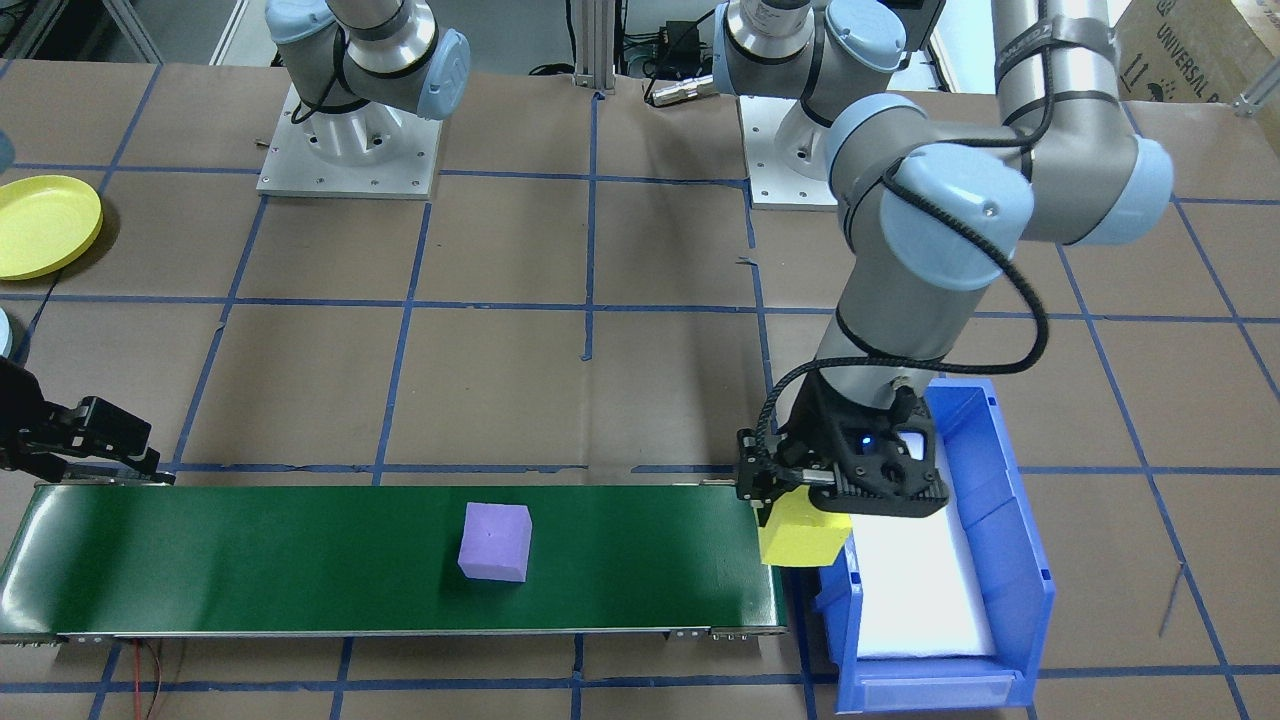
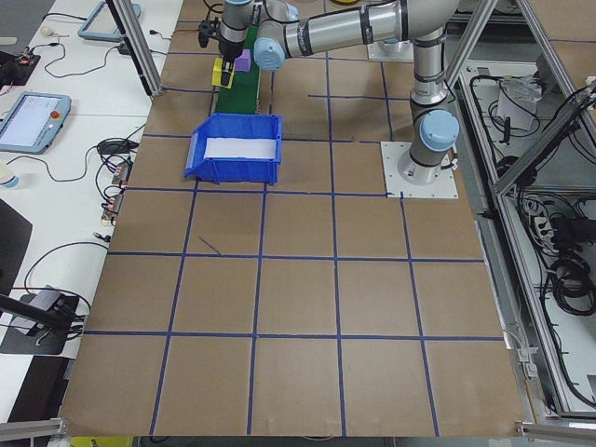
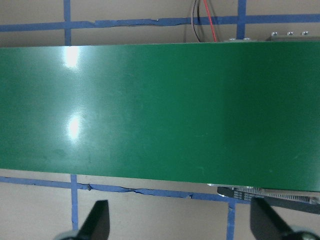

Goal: Move block left to right into plate

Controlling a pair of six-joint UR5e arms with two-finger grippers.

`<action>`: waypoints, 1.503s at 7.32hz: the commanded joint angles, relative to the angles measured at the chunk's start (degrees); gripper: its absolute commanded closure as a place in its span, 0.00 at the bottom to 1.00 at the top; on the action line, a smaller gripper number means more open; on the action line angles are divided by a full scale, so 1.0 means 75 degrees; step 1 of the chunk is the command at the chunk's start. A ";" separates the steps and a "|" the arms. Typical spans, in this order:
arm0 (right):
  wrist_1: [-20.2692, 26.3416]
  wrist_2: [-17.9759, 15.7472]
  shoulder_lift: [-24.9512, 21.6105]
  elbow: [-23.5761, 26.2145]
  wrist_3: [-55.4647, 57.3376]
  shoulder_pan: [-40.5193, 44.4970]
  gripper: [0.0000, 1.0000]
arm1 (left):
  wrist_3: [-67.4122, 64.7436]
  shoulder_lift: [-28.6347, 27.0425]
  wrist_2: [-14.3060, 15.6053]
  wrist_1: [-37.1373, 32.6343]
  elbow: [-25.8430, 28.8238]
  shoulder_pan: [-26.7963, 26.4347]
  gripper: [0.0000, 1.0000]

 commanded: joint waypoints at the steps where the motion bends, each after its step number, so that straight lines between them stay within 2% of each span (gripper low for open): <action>1: -0.0014 0.0493 0.0053 -0.0054 0.0090 -0.0012 0.00 | -0.0022 -0.0953 -0.0492 0.0802 -0.0051 -0.0322 0.84; 2: -0.0014 0.0624 0.0100 -0.0089 0.0311 -0.0012 0.00 | -0.0069 -0.1096 -0.0470 0.0784 -0.0179 -0.0498 0.46; 3: -0.0037 0.0625 0.0147 -0.0170 0.0476 -0.0012 0.00 | -0.0104 -0.1109 -0.0423 0.0853 -0.0412 -0.0534 0.00; 5: -0.0259 0.0998 0.0612 -0.0277 0.0991 0.0000 0.00 | -0.0023 -0.0912 -0.0365 0.0796 -0.0287 -0.0535 0.00; 6: -0.0469 0.1000 0.0604 -0.0288 0.1376 0.0000 0.00 | 0.0024 -0.0493 -0.0144 0.0598 -0.0228 -0.0465 0.00; 7: -0.0448 0.1000 0.0569 -0.0254 0.1542 0.0000 0.00 | 0.0083 0.0254 0.0044 -0.0645 -0.0157 -0.0232 0.00; 8: -0.0459 0.1256 0.0569 -0.0207 0.1509 0.0000 0.00 | 0.0280 0.0911 0.0232 -0.1644 -0.0122 0.0130 0.00; 9: -0.0471 0.1351 0.0581 -0.0183 0.1486 0.0000 0.00 | 0.0282 0.1718 0.0222 -0.2849 -0.0133 0.0516 0.00; 11: -0.0459 0.1352 0.0581 -0.0125 0.1520 0.0000 0.00 | 0.0294 0.2753 0.0245 -0.4902 -0.0110 0.1301 0.00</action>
